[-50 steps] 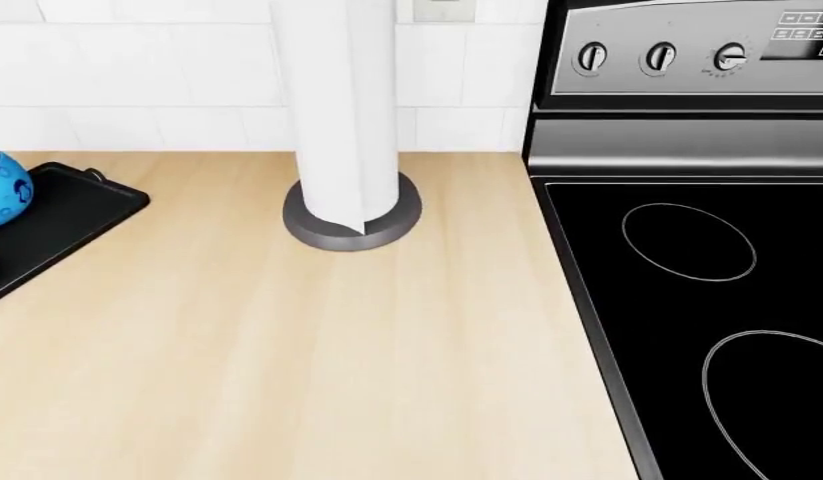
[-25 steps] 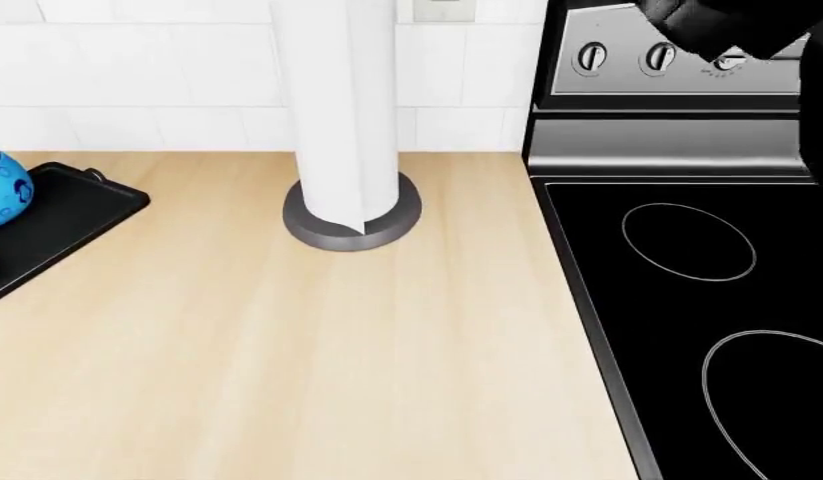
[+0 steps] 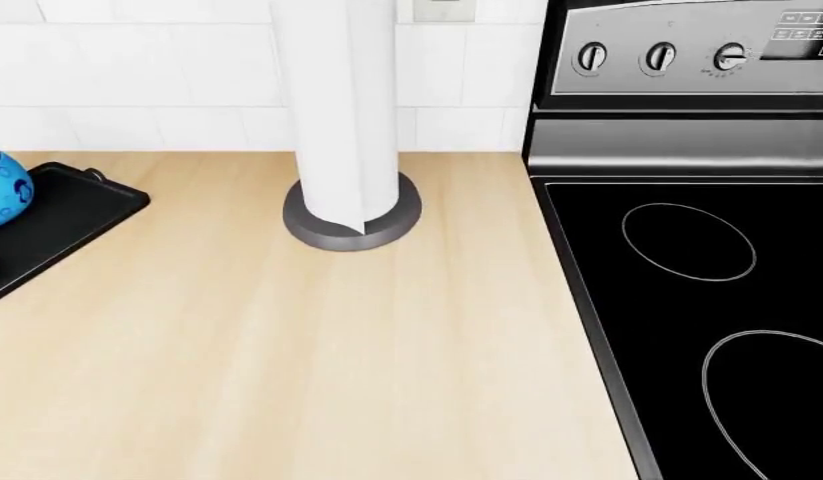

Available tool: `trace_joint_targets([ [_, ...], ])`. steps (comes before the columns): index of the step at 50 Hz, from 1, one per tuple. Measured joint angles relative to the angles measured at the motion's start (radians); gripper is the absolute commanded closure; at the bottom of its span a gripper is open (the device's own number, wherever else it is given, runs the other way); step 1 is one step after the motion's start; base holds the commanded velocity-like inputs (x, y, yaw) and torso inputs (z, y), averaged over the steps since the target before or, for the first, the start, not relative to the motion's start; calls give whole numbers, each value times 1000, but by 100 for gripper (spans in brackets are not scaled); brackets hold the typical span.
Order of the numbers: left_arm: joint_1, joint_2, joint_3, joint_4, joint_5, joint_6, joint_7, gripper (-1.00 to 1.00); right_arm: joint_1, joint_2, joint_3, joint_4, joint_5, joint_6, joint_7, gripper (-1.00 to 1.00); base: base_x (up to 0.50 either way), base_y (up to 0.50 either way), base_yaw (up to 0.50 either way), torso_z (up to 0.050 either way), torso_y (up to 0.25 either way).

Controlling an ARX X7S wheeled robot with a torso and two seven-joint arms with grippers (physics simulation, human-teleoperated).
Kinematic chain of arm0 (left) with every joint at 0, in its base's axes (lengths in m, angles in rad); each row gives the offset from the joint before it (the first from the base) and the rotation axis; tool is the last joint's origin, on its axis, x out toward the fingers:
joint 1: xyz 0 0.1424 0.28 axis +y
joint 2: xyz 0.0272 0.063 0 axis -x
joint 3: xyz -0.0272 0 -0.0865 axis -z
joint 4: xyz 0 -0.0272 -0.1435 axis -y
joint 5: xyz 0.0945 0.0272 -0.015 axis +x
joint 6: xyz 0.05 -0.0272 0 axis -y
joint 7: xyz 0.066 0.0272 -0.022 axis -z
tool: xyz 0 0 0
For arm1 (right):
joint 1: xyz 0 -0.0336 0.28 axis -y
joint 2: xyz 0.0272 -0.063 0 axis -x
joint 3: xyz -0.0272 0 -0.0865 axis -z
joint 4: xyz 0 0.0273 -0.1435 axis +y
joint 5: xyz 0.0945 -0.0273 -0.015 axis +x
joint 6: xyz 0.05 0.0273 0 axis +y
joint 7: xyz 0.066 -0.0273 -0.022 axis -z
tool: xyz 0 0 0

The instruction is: Pick the kettle from the counter and place it on the tray. Then pick the mug from the cabinet and place it on the tray. Then close the cabinet doors.

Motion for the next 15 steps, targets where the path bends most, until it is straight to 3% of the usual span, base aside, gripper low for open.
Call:
trace_joint_targets([
  [15, -31, -13, 31, 3, -18, 6, -29, -100, -78, 155, 139, -246, 361, 27, 205, -100, 0, 0, 0, 0, 0],
])
